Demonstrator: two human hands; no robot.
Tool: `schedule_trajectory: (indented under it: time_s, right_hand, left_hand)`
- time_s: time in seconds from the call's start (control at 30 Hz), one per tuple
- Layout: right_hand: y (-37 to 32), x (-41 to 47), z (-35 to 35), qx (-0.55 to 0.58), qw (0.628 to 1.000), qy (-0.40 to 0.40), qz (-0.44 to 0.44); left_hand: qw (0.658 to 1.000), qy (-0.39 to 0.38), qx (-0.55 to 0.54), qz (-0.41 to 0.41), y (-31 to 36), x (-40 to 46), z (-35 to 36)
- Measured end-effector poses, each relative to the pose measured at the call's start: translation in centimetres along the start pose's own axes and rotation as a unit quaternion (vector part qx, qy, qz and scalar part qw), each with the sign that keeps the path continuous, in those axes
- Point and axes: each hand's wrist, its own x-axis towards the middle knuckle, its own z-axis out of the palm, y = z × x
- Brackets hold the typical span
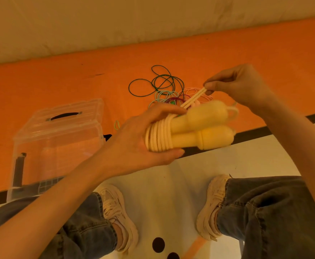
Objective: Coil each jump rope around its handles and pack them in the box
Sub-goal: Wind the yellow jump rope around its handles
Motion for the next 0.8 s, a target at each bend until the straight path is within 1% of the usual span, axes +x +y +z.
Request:
schedule_trajectory:
  time_s: [0.1,0.2,0.33,0.43,0.5,0.57,0.7,0.8]
  right_hand:
    - [-0.1,-0.2,0.0,0.006,1.0,0.002,-0.006]
    - [-0.3,-0.4,0.1,0.008,1.0,-0.018,0.01]
    - [-0.3,-0.4,0.0,-0.021,0.998,-0.061,0.025]
    - [-0.6,-0.8,-0.1,-0.026,0.993,-0.115,0.029]
    - [-0.8,-1.1,-0.1,-0.03,0.987,-0.155,0.035]
    - [-1.1,-1.4,0.0,-0.031,0.979,-0.196,0.047]
    - [-1.9,-2.1,-0.1,-0.005,0.96,-0.275,0.059]
    - [-2.0,-2.4,-0.2,-0.007,0.947,-0.319,0.048]
  left_hand:
    - [0.996,0.092,-0.017,0.008,-0.4,0.3,-0.1]
    - [0.985,0.165,-0.05,-0.014,-0.8,0.5,-0.1]
    - [0.97,0.227,-0.069,-0.059,-1.2,0.8,-0.2]
    - [0.951,0.271,-0.098,-0.112,-1.6,0.9,-0.2]
    - [0.936,0.294,-0.128,-0.143,-1.9,1.0,-0.2]
    - [0.928,0.308,-0.136,-0.162,-2.2,1.0,-0.2]
    - [0.921,0.327,-0.123,-0.173,-2.5,1.1,-0.2]
    - [0.924,0.322,-0.103,-0.177,-2.6,1.2,-0.3]
